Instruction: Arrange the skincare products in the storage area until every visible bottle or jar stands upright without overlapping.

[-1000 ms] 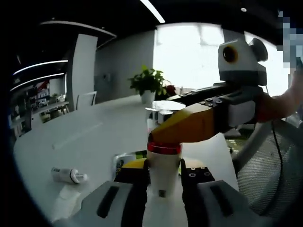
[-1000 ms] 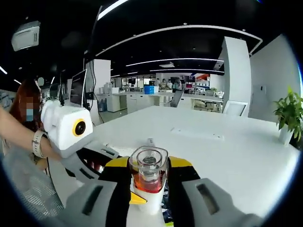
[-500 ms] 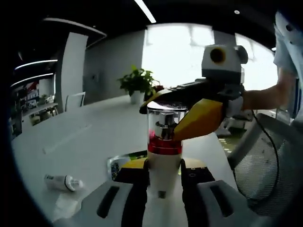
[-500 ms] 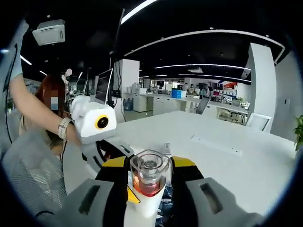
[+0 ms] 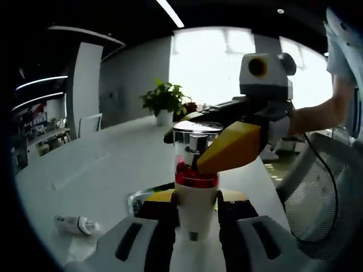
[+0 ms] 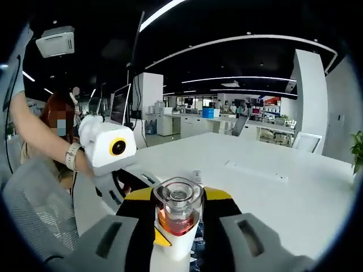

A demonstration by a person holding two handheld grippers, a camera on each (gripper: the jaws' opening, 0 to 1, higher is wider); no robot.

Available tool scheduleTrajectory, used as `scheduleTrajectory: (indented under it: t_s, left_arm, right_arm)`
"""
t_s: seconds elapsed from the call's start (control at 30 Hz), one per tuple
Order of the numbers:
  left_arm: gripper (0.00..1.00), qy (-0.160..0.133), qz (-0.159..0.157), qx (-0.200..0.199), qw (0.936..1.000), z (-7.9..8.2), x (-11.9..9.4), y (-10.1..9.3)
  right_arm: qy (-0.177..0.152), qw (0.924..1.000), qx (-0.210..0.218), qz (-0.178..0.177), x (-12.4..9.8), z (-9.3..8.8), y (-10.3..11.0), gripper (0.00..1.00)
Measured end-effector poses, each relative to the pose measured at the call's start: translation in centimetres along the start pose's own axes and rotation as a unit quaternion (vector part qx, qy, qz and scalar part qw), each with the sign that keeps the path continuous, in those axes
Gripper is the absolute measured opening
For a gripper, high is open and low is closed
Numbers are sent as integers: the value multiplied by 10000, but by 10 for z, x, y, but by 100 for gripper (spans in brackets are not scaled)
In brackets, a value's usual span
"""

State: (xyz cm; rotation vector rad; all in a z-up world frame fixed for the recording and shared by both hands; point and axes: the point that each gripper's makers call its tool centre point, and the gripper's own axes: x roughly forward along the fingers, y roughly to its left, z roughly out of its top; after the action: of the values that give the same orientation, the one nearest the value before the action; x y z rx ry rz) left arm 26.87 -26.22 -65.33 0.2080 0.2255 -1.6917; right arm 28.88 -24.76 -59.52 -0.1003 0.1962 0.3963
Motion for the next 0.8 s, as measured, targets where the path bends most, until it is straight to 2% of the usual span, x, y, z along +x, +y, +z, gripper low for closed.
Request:
scheduleTrajectory:
  t_s: [0.13, 0.27, 0.47, 0.5, 0.57, 0.6, 0.7, 0.8]
  left_arm:
    - [26, 5, 152, 14, 9999, 1, 0, 2]
    - [32, -2, 319, -7, 9995, 5, -9, 6]
    - [39, 199, 523, 18, 9984, 0, -28, 5]
    - [41, 246, 558, -6, 9981, -1, -30, 5]
    - [52, 361, 842, 50, 9958, -5, -38, 11]
    - [54, 408, 849, 42, 9955, -6, -40, 10]
    - [55, 399, 938, 39, 9948, -7, -49, 10]
    - [61, 421, 1111, -31, 9929, -9, -61, 13]
  right_arm:
    - [130, 9993, -356, -27, -1, 1, 2, 34]
    - [126, 9999, -93, -5, -4, 2, 3, 45]
    - [164, 9998, -34, -50, -7, 0, 3, 57]
    - [159, 9998, -16, -67, -9, 0, 4, 60]
    - [151, 9998, -10, -87, -10, 1, 5, 64]
    - [152, 9999, 8, -81, -11, 1, 6, 67]
    - [182, 9997, 156, -98, -12, 1, 8, 77]
    - [168, 9997, 151, -130, -14, 2, 10, 82]
